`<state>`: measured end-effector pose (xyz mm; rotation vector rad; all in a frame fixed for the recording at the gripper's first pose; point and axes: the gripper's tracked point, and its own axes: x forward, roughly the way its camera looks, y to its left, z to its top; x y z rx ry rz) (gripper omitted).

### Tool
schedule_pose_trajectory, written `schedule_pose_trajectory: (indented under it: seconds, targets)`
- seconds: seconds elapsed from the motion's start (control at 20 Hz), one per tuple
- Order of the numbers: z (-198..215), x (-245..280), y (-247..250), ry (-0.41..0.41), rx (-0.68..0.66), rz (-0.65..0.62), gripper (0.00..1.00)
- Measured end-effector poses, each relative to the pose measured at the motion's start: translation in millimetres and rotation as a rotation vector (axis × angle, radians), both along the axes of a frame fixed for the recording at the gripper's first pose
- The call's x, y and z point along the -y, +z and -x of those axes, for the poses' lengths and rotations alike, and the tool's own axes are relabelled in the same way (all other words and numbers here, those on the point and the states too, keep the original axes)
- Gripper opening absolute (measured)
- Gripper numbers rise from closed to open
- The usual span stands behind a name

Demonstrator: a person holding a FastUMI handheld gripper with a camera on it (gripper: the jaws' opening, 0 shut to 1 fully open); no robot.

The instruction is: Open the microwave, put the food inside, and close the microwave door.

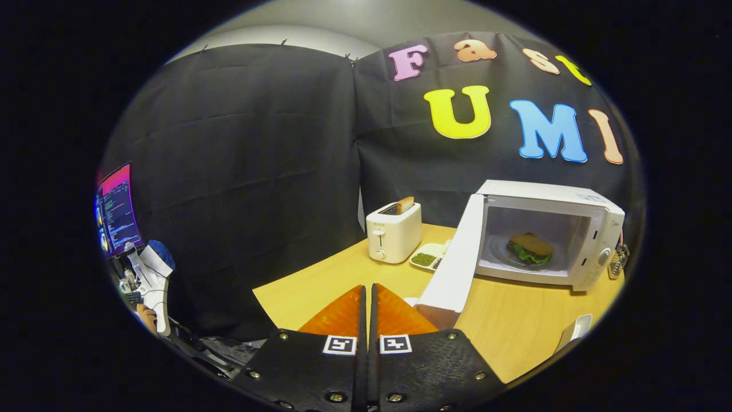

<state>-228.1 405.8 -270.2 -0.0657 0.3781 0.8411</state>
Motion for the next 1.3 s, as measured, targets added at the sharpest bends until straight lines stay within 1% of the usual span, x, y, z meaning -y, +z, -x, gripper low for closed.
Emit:
schedule_pose_trajectory:
  seconds: [0.1,0.4,0.55,0.9,1.1,1.3]
  targets:
    - [-9,27,0,-0.037,0.011,0.019,0.01]
    - [-50,115,7,-0.204,0.033,0.058,0.01]
    - [-69,147,13,-0.278,0.036,0.058,0.01]
    - [-107,196,17,-0.376,0.03,0.064,0.01]
    - [-130,210,17,-0.386,0.04,0.091,0.01]
    - [-155,227,18,-0.419,0.056,0.11,0.01]
